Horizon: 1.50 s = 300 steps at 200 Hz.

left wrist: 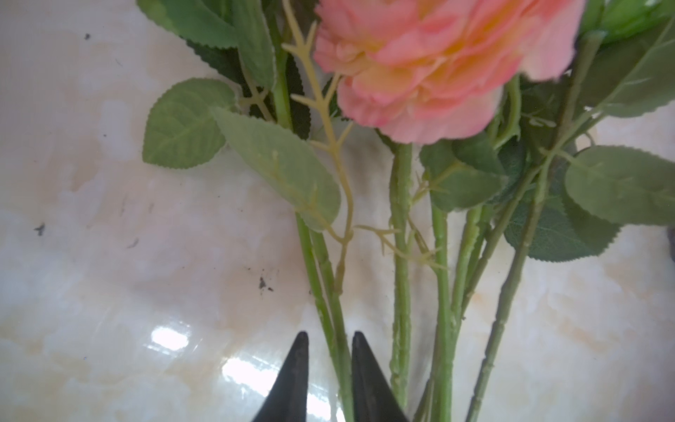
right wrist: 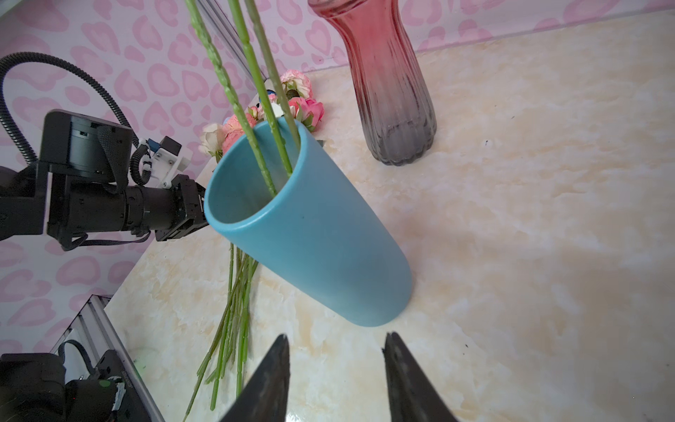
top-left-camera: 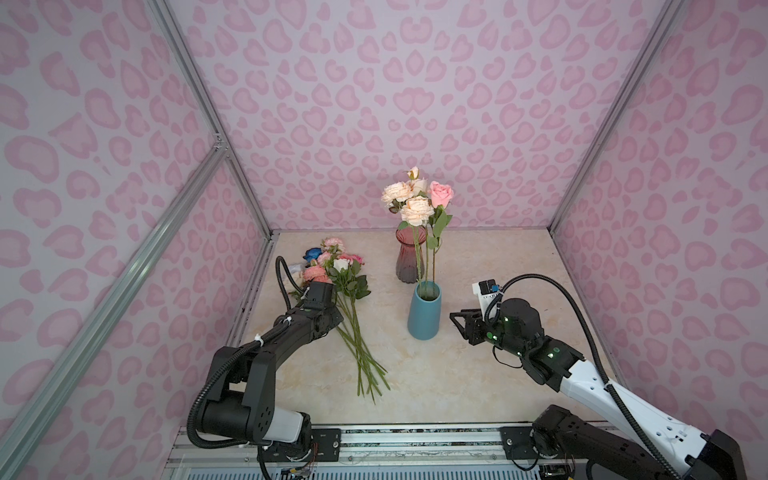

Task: Arrange the flowers into the vase
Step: 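Lift the white rose stem high with the left gripper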

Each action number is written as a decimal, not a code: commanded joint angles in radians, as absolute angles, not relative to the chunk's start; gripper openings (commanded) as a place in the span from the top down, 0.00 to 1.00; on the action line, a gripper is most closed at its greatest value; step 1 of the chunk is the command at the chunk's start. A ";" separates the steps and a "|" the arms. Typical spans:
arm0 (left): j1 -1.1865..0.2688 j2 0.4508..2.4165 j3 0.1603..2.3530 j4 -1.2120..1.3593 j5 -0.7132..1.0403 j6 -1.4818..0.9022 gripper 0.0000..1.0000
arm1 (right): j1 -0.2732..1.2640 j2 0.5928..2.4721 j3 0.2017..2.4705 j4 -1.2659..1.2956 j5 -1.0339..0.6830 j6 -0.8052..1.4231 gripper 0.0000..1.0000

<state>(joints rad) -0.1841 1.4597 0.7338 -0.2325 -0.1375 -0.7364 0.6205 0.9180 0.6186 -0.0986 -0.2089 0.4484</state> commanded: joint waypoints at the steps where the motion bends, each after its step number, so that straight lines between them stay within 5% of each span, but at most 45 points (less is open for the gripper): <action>1: -0.182 1.479 0.747 -0.182 -0.140 -0.734 0.77 | 0.618 0.920 0.608 -0.088 -0.197 0.437 0.56; 105: -0.182 1.446 0.759 -0.213 -0.131 -0.721 0.90 | 0.614 0.926 0.606 -0.077 -0.208 0.443 0.56; 192: -0.181 1.124 0.827 -0.364 -0.132 -0.664 0.97 | 0.612 0.910 0.623 -0.083 -0.219 0.452 0.56; 244: -0.185 0.862 0.924 -0.249 -0.047 -0.592 0.97 | 0.561 0.866 0.631 -0.128 -0.268 0.479 0.46; 300: -0.284 0.857 1.056 -0.019 0.023 -0.521 0.97 | 0.431 0.744 0.557 -0.179 -0.265 0.518 0.30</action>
<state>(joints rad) -0.2306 0.8421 1.0126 -0.1913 -0.0212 -0.5793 0.4698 0.7643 0.5789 -0.1555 -0.2527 0.4881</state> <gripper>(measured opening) 0.075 0.686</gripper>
